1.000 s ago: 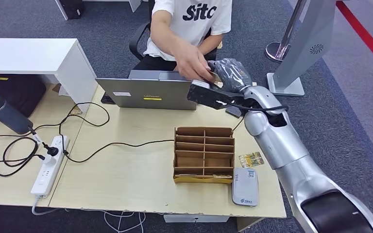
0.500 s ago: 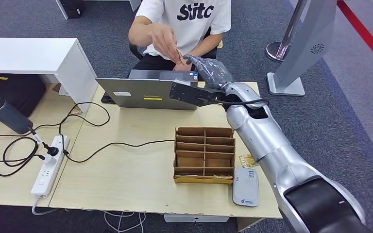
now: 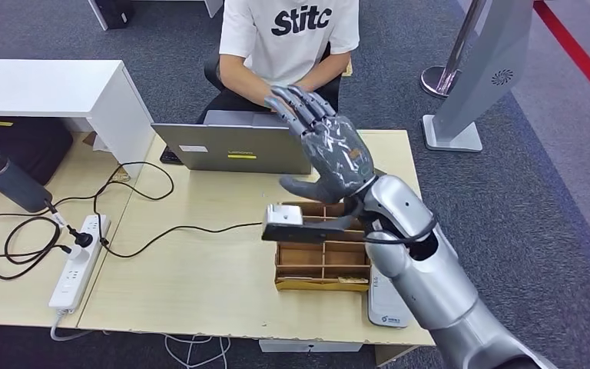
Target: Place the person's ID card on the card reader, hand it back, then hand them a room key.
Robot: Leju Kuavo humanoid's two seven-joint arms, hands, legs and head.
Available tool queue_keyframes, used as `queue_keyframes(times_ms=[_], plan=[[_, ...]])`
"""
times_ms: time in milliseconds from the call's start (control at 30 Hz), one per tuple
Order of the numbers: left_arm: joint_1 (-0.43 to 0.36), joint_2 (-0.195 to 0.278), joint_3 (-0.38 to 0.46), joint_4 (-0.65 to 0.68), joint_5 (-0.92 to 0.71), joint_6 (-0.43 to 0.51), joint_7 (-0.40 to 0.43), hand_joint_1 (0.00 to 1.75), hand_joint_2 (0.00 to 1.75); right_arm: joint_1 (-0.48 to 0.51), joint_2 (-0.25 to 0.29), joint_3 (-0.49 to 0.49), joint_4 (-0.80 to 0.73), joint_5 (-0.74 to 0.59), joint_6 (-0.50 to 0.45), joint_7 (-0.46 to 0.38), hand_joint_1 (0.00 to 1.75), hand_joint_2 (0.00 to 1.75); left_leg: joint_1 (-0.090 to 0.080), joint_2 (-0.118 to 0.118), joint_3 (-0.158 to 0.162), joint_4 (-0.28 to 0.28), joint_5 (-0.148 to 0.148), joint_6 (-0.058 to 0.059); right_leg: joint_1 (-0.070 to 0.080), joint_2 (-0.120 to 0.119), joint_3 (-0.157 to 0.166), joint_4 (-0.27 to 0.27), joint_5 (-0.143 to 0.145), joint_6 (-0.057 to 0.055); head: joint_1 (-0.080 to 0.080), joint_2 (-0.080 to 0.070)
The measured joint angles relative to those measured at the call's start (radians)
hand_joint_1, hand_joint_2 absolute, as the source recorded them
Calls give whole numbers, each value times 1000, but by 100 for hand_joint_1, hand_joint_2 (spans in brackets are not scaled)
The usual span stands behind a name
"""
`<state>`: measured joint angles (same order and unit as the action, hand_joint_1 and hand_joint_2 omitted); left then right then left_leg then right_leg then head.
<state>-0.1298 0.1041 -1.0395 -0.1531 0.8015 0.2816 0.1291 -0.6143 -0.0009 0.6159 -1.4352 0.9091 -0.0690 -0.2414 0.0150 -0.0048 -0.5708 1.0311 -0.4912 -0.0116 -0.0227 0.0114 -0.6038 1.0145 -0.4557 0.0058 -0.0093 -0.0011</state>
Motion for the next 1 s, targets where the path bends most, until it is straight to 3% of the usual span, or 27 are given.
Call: queue_keyframes(times_ms=[200, 367, 600, 900, 1000], plan=[[15, 4, 0, 7, 40, 8, -3, 0, 175, 199, -126, 13, -159, -80, -76, -111, 0, 175, 0, -1, 0, 0, -1, 1, 0, -2, 1, -1, -1, 1, 0, 0], [20, 5, 0, 7, 73, 19, 2, 0, 175, 362, -180, -4, -215, -29, -148, -124, 0, 175, 0, -1, 0, 0, -2, 1, 0, -2, 1, -1, -1, 1, 0, 0], [23, 5, 0, 7, 121, 35, 6, 0, 175, 572, -188, -39, -240, 98, -243, -87, 0, 175, 0, -1, 0, 0, -2, 2, 0, -2, 1, 0, -2, 1, 0, 0], [23, 4, 0, 7, 131, 36, 6, 0, 175, 636, -187, -61, -250, 118, -250, -78, 0, 175, 0, 0, 1, 0, -3, 2, 0, -1, 2, 0, -2, 1, 0, 0], [23, 4, 0, 7, 149, 40, 6, 0, 175, 661, -184, -76, -251, 219, -267, -24, 0, 175, 0, 0, 1, 0, -3, 2, 0, -2, 2, 0, -2, 1, 0, 0]])
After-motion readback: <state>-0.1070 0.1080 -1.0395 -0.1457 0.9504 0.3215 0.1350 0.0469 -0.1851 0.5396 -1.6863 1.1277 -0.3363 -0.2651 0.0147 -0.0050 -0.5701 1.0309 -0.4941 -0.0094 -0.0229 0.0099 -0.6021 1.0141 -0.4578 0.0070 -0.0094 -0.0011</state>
